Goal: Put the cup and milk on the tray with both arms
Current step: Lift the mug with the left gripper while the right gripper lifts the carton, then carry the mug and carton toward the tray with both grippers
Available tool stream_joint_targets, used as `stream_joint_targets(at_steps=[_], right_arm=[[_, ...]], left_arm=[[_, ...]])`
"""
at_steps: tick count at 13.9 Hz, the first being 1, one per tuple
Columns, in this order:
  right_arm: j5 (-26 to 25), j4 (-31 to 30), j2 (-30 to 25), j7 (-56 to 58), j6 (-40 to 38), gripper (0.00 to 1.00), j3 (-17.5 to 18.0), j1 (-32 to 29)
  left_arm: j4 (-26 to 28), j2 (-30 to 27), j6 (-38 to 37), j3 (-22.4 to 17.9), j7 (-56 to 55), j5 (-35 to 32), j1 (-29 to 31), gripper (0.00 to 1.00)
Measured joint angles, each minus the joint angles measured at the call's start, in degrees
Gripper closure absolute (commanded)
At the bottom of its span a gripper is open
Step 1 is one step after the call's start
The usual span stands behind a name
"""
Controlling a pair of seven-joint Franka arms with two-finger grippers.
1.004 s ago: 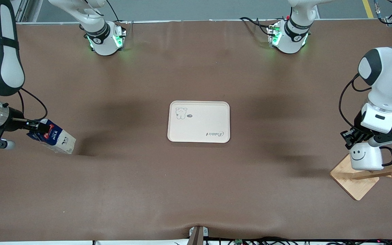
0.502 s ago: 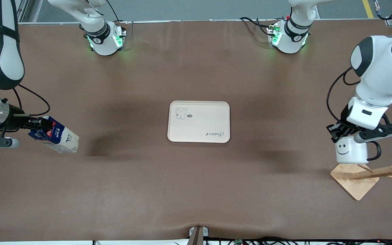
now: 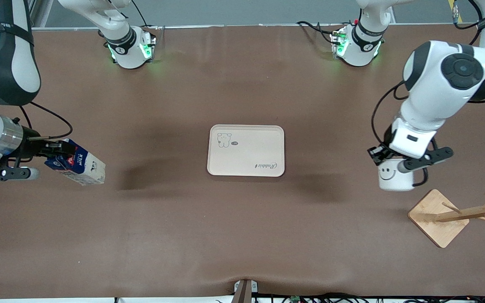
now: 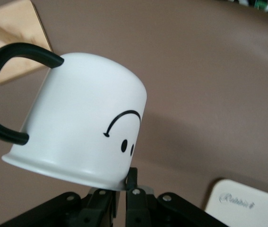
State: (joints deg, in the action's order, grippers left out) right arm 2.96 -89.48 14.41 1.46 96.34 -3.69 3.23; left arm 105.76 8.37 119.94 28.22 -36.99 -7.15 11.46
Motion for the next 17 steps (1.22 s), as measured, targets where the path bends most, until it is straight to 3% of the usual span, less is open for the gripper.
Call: stream_joint_targets(at_steps=[8,17], right_arm=[[0.08,0.00,1.02,-3.69,-1.87,0.86,0.06,2.34],[0.25,0.03,1.17,-10.01,-2.06,0.88,0.26,7.05]], left_arm=[[-2.26,4.49,-5.45,1.41,-8.79,12.63,-7.39,1.00],[-9.76,17.16,-7.96,1.54,-24.03,20.19,-18.62,1.00]])
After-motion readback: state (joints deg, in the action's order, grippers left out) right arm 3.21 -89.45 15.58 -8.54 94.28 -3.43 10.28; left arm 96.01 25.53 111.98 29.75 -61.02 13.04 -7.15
